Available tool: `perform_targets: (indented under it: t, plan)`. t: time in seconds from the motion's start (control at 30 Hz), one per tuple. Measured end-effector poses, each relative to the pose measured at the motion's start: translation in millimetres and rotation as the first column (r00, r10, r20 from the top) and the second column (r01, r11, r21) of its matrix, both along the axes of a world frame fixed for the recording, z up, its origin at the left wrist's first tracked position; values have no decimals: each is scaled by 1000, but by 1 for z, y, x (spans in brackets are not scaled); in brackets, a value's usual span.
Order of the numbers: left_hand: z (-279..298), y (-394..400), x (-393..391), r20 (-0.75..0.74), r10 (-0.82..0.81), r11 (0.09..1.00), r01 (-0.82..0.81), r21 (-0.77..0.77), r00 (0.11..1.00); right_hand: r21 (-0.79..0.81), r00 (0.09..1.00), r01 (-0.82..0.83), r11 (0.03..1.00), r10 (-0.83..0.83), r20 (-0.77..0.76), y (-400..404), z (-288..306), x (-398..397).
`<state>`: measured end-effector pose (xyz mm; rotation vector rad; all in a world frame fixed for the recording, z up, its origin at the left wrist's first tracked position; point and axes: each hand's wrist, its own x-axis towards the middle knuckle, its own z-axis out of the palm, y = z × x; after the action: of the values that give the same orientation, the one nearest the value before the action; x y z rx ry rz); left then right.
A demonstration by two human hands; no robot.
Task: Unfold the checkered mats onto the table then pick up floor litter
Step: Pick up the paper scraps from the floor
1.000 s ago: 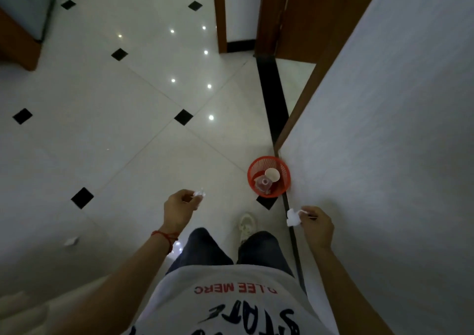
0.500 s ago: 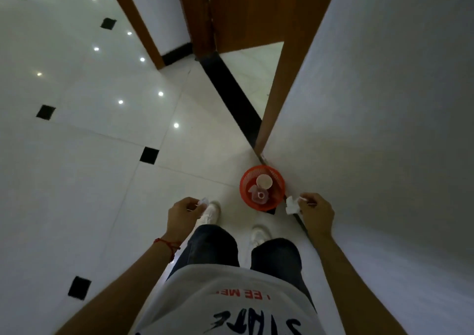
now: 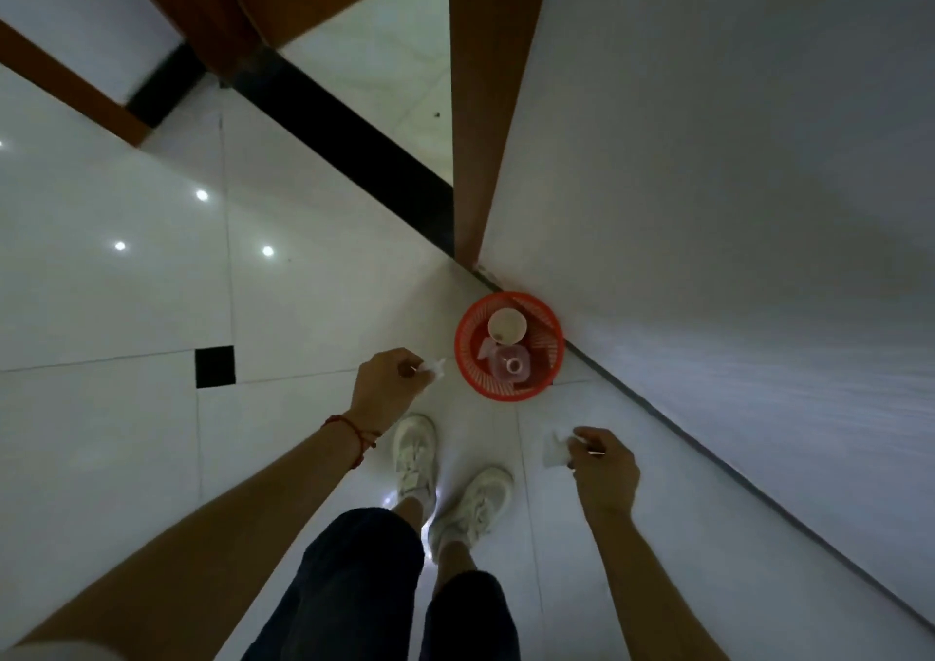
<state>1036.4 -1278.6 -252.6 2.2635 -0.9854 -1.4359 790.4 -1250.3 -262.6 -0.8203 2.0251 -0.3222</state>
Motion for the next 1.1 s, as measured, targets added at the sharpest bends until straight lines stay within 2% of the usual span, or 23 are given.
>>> perform_targets:
  t: [0.1, 0.17, 0.3, 0.43, 0.5, 0.53, 0.6, 0.67, 0.87, 1.0, 1.1]
  plan:
    - [-63, -7, -21, -38, 127, 990, -125, 68, 991, 4, 999, 37, 999, -37, 7, -11, -57, 2]
    - [-104, -8, -36, -44, 150, 985, -146, 92, 988, -7, 1000, 29, 1000, -29, -12, -23, -96, 6]
    - [-174, -13, -60, -12, 67, 993, -66, 95, 998, -52, 998, 47, 998, -49, -27, -45, -165, 16]
    - [-225, -29, -70, 17, 15, 998, -16, 62, 1000, -74, 986, 167, 983, -168, 1, -63, -221, 14]
    - [-237, -37, -74, 30, -3, 999, 2, 51, 1000, -18, 947, 301, 953, -297, 124, -71, -235, 12]
    - [-242, -39, -75, 22, 12, 998, -13, 53, 1000, 44, 899, 381, 923, -381, 217, -73, -238, 12]
    - [-244, -43, -76, -12, 70, 993, -69, 96, 997, 192, 814, 435, 880, -476, 333, -73, -239, 10]
    - [-239, -43, -76, -22, 61, 988, -57, 141, 998, 243, 835, 375, 895, -440, 331, -63, -239, 5]
    - [-191, -19, -73, 55, -244, 965, 237, 111, 968, 166, 944, 193, 967, -229, 238, -30, -196, -6]
    - [-147, 3, -60, 66, -437, 895, 425, 138, 897, 152, 981, 83, 985, -108, 159, -1, -136, -12]
    - [-104, 16, -49, 69, -542, 834, 527, 162, 838, 168, 991, 58, 984, -77, 109, 19, -85, -23]
